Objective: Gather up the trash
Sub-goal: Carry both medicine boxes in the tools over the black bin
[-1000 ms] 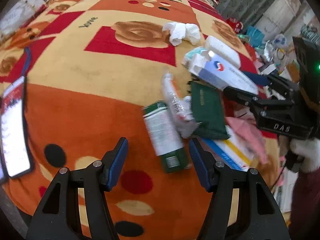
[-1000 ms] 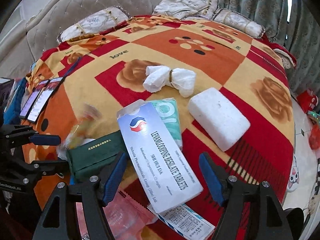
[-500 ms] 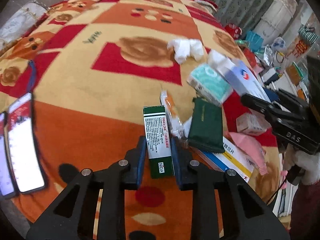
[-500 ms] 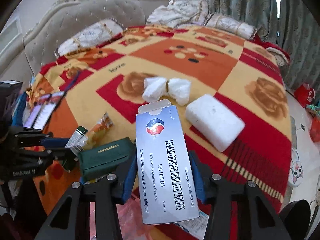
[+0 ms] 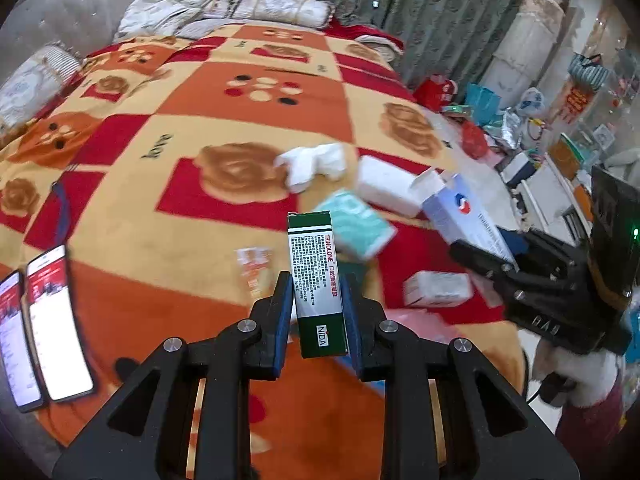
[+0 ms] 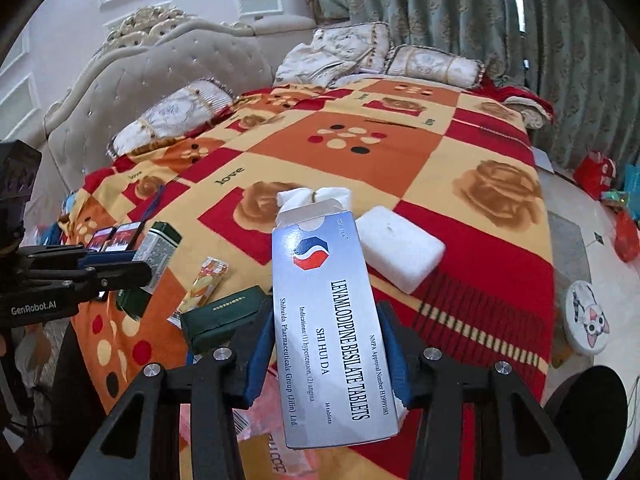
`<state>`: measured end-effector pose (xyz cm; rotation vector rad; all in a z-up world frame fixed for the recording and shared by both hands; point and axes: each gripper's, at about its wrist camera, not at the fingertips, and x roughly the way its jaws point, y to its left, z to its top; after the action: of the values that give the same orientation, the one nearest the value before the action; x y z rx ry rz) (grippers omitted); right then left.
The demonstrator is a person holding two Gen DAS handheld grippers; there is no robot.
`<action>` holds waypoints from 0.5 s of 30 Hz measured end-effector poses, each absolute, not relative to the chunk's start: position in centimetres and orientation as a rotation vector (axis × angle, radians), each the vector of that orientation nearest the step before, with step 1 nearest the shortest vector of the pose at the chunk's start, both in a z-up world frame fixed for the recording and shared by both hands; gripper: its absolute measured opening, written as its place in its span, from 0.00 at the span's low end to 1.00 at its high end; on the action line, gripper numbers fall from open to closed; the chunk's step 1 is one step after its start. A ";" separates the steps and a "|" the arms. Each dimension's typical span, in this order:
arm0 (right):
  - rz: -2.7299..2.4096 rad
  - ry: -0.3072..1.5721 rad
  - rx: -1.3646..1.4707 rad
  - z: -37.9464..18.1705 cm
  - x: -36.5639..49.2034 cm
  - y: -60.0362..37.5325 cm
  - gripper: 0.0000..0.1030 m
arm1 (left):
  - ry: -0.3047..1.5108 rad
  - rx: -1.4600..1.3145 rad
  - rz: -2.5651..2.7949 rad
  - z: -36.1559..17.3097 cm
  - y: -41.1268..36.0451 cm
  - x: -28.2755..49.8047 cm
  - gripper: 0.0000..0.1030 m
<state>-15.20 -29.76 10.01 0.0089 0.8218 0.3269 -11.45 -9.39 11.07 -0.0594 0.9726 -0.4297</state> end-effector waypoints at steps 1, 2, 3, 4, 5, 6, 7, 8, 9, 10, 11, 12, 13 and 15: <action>0.322 0.820 0.013 10.1 -15.4 -30.1 0.46 | 0.969 -0.057 -0.436 11.2 -9.9 -11.4 0.22; 0.315 0.816 0.018 10.2 -15.6 -30.4 0.46 | 0.964 -0.052 -0.446 11.4 -10.7 -11.4 0.22; 0.305 0.810 0.022 10.3 -15.9 -30.8 0.46 | 0.960 -0.047 -0.453 11.5 -11.3 -11.5 0.22; 0.296 0.806 0.027 10.5 -16.1 -31.1 0.46 | 0.957 -0.042 -0.463 11.6 -12.1 -11.5 0.22; 0.290 0.803 0.031 10.6 -16.3 -31.5 0.46 | 0.955 -0.036 -0.473 11.8 -12.9 -11.6 0.22; 0.281 0.800 0.036 10.7 -16.6 -31.9 0.46 | 0.952 -0.029 -0.482 11.9 -13.6 -11.6 0.22; 0.273 0.796 0.040 10.8 -16.9 -32.3 0.46 | 0.950 -0.024 -0.488 12.0 -14.1 -11.7 0.22; 0.261 0.791 0.044 11.0 -17.2 -32.8 0.46 | 0.947 -0.017 -0.496 12.1 -14.8 -11.7 0.22; 0.253 0.789 0.049 11.0 -17.3 -33.2 0.46 | 0.945 -0.010 -0.503 12.2 -15.4 -11.7 0.22; 0.244 0.786 0.056 11.1 -17.6 -33.7 0.46 | 0.941 -0.001 -0.512 12.4 -16.1 -11.8 0.22; 0.238 0.785 0.061 11.1 -17.7 -34.0 0.46 | 0.939 0.006 -0.519 12.5 -16.7 -11.9 0.22; 0.230 0.782 0.068 11.2 -17.9 -34.5 0.47 | 0.937 0.011 -0.524 12.5 -17.1 -12.0 0.22; 0.222 0.778 0.075 11.2 -18.1 -34.9 0.47 | 0.934 0.019 -0.533 12.6 -17.7 -12.1 0.22; 0.207 0.774 0.086 11.3 -18.4 -35.7 0.47 | 0.932 0.029 -0.546 12.7 -18.6 -12.2 0.22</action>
<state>-18.41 -35.69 11.34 0.0861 0.7736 0.2075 -12.21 -18.64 12.67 0.0287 0.9316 -0.5455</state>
